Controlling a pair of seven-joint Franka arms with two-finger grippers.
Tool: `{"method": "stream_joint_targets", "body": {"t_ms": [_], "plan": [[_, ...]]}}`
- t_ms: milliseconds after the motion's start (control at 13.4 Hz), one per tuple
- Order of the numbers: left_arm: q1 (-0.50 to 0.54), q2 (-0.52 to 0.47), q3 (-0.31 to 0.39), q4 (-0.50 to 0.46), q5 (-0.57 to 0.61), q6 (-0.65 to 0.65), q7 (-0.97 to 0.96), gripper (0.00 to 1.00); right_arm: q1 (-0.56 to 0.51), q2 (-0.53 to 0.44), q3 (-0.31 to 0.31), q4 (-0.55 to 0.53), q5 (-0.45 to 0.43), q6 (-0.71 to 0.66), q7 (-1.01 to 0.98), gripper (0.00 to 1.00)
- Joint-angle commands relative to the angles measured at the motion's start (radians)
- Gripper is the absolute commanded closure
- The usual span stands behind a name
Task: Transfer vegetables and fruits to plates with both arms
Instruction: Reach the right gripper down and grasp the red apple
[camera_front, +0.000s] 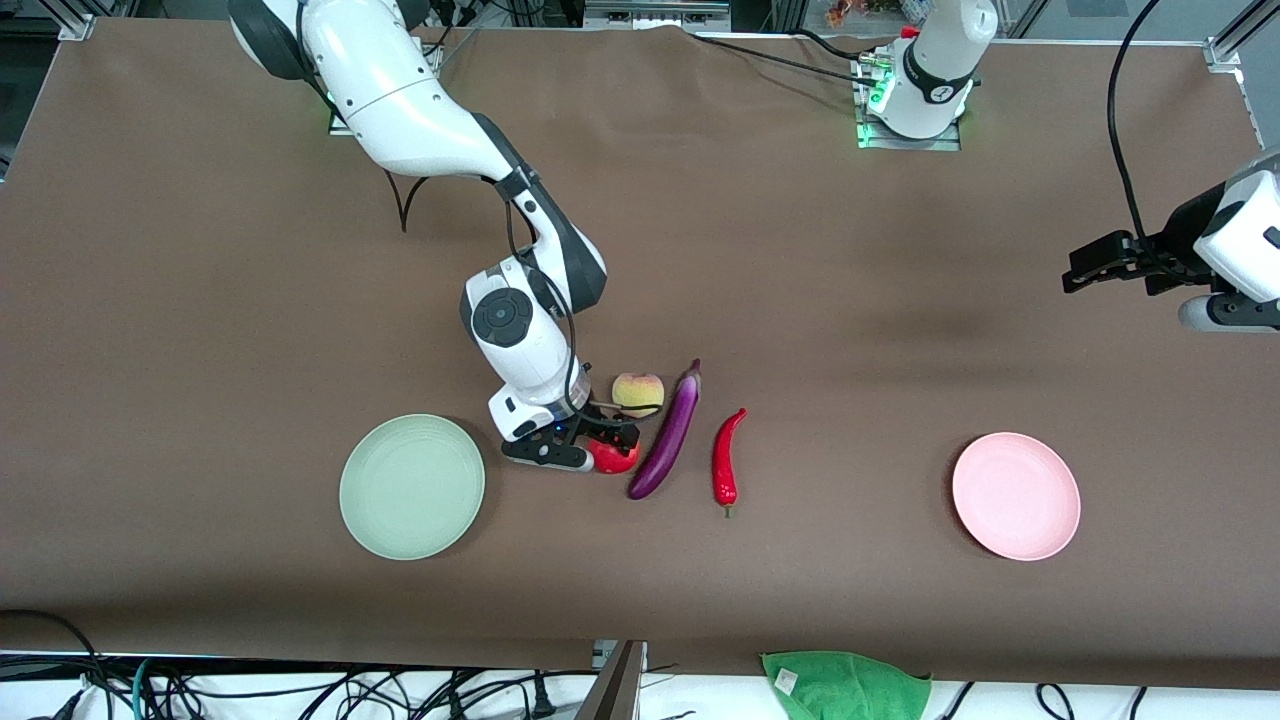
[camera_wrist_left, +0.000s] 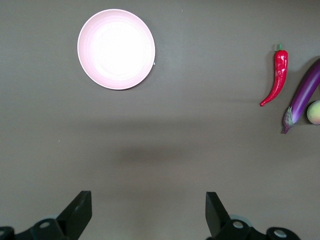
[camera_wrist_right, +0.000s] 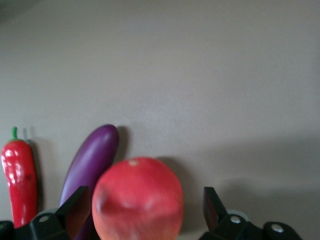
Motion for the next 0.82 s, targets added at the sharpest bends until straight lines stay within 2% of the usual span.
{"method": "stream_joint_targets", "body": {"t_ms": [0, 298, 372, 447, 670, 745], "plan": [[-0.009, 0.017, 0.006, 0.018, 0.017, 0.0, -0.001, 0.0, 0.007, 0.072, -0.007, 0.07, 0.01, 0.054, 0.014, 0.0], [-0.009, 0.051, 0.006, 0.019, 0.004, 0.001, -0.042, 0.0, 0.021, 0.079, -0.007, 0.061, 0.011, 0.063, 0.021, 0.0], [-0.009, 0.052, 0.006, 0.019, 0.004, 0.006, -0.079, 0.0, 0.021, 0.079, -0.007, 0.061, 0.011, 0.063, 0.021, 0.03], [-0.009, 0.066, 0.006, 0.019, 0.004, 0.007, -0.108, 0.0, 0.02, 0.077, -0.008, 0.061, 0.01, 0.063, 0.011, 0.17], [-0.01, 0.107, 0.005, 0.022, 0.004, 0.007, -0.113, 0.0, 0.001, 0.06, -0.01, 0.065, 0.007, 0.032, -0.005, 0.79], [-0.026, 0.126, -0.003, 0.028, 0.004, 0.007, -0.11, 0.0, -0.002, 0.056, -0.011, 0.07, 0.005, 0.003, -0.022, 0.88]]}}
